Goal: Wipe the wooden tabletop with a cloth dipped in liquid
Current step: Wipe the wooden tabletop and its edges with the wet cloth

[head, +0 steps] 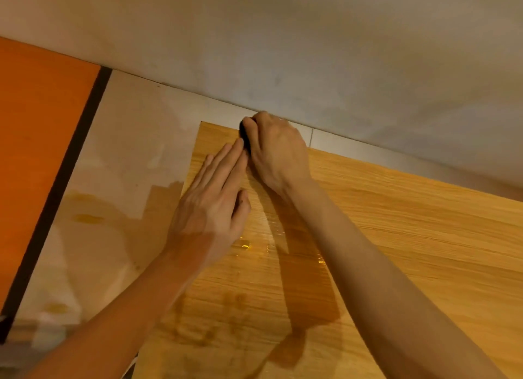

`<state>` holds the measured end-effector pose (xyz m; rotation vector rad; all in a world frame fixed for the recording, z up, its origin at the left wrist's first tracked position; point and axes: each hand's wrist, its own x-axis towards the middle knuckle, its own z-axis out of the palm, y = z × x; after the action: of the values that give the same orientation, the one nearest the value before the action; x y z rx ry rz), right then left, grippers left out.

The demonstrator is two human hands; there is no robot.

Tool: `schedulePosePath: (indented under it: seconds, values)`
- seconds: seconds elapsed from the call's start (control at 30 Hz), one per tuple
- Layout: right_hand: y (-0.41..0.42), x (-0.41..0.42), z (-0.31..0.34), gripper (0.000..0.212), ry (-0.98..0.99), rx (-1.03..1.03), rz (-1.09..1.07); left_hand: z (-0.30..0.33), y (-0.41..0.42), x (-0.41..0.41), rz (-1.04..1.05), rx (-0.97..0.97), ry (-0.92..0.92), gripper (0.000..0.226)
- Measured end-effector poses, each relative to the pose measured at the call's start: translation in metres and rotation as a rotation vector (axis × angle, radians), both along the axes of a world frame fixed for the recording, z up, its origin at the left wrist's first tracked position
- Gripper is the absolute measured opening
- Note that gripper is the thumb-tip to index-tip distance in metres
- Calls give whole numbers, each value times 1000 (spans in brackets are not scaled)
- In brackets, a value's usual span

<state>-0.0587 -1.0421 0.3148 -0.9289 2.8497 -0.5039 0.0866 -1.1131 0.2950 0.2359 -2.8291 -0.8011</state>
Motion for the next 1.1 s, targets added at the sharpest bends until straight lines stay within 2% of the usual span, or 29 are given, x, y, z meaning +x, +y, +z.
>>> schedulePosePath:
  seconds: [0.07,0.17,0.37,0.5,0.67,0.8,0.93,1.0,1.1]
  values:
    - [-10,-1,0,39,-44,2,91,1,1,1,34,36,2,57]
    - [24,-16,7,38,-97,13,122,9,6,11,53,47,-27,56]
    - [103,-38,18,35,-101,43,-161,26,39,85,184,69,-220,61]
    - [41,-7,8,34,14,-4,-106,20,50,113,221,38,-268,61]
    - [-56,13,1,39,-50,58,80,17,50,112,215,-58,-292,61]
    - [-13,-6,8,36,-173,-18,156,14,51,113,214,-65,-279,62]
    - [68,-16,11,39,-74,-2,-67,13,52,112,224,-47,-255,61]
    - [57,-9,6,38,-46,1,-124,13,51,112,222,-54,-252,61]
    - [-12,7,1,35,-44,-65,0,12,50,113,222,-54,-254,62]
